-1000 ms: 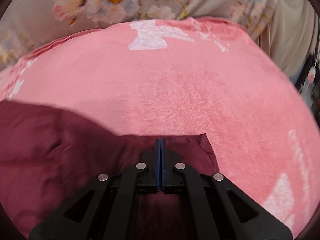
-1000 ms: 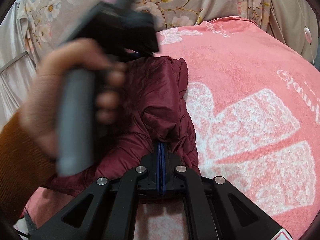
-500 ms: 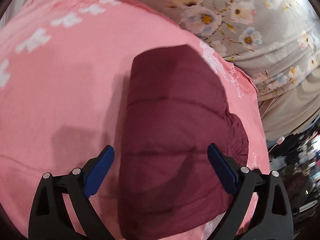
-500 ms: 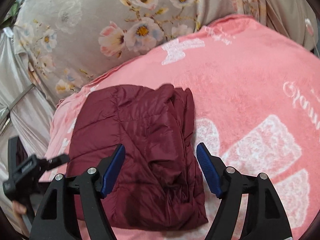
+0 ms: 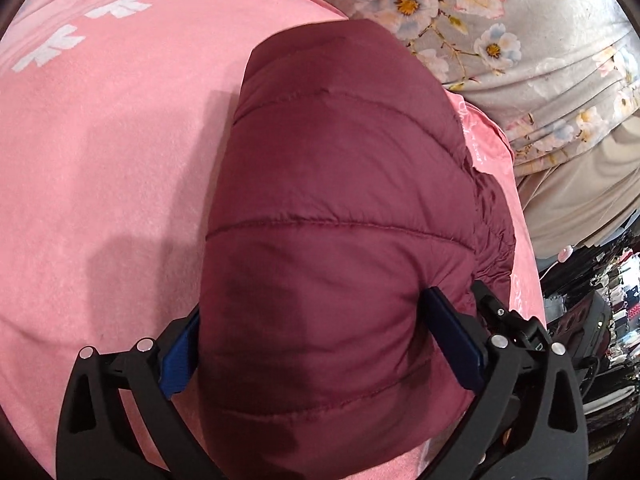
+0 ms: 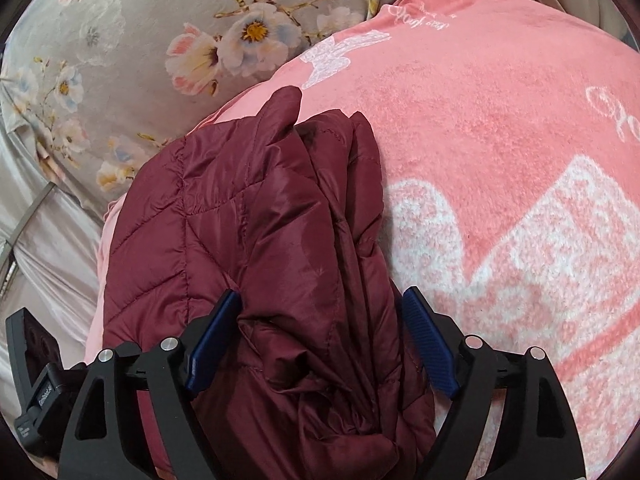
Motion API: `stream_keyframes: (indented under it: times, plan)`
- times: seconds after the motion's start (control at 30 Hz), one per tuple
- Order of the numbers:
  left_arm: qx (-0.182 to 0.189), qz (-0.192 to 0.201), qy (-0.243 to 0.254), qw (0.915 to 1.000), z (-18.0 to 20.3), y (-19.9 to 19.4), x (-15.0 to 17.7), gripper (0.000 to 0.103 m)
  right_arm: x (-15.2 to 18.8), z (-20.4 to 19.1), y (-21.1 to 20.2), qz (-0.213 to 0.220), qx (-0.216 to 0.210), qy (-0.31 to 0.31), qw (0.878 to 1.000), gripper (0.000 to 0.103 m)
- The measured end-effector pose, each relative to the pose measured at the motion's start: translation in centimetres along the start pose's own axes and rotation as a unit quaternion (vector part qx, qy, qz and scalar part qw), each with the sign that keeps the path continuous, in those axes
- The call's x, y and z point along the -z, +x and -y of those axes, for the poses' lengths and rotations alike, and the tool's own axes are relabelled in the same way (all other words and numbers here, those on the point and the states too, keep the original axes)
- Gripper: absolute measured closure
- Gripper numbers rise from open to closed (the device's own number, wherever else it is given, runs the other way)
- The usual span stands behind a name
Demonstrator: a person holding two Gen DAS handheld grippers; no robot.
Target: Fold large clothes
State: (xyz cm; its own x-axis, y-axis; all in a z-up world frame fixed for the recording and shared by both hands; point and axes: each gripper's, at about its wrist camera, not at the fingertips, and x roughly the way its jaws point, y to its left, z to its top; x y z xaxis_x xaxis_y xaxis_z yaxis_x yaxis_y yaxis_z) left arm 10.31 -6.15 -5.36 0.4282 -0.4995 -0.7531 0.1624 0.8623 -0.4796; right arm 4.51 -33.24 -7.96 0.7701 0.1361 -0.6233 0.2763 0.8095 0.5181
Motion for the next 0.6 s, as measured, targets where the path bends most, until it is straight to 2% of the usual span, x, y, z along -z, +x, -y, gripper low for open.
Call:
stream_keyframes:
  times: [0.2, 0.3, 0.43, 0.5, 0.57, 0.6]
  plan:
    - [0.013, -0.007, -0.008, 0.9999, -0.3, 0.9, 0.0, 0.005, 0.0, 0.1, 0.4, 0.001, -0.005, -0.004, 1.0, 0.016]
    - [0.013, -0.005, -0.001, 0.9999, -0.2, 1.0, 0.1, 0.005, -0.2, 0.0, 0.5, -0.002, -0.01, -0.005, 1.0, 0.019]
    - [0.015, -0.004, 0.003, 0.9999, 0.0, 0.9, 0.1, 0.006, -0.3, -0.2, 0.7, -0.013, -0.039, 0.006, 0.999, 0.038]
    - [0.018, -0.004, 0.008, 0.9998, 0.2, 0.7, 0.0, 0.013, -0.3, -0.5, 0.6, -0.014, -0.039, 0.003, 0.999, 0.044]
    - [0.019, -0.004, 0.014, 0.9997, 0.5, 0.3, 0.0, 0.019, -0.3, -1.0, 0.2, -0.011, -0.042, -0.006, 0.999, 0.06]
    - [0.021, -0.004, 0.017, 0.9996, 0.6, 0.1, 0.0, 0.025, -0.2, -1.3, 0.0, -0.009, -0.044, -0.009, 0.999, 0.064]
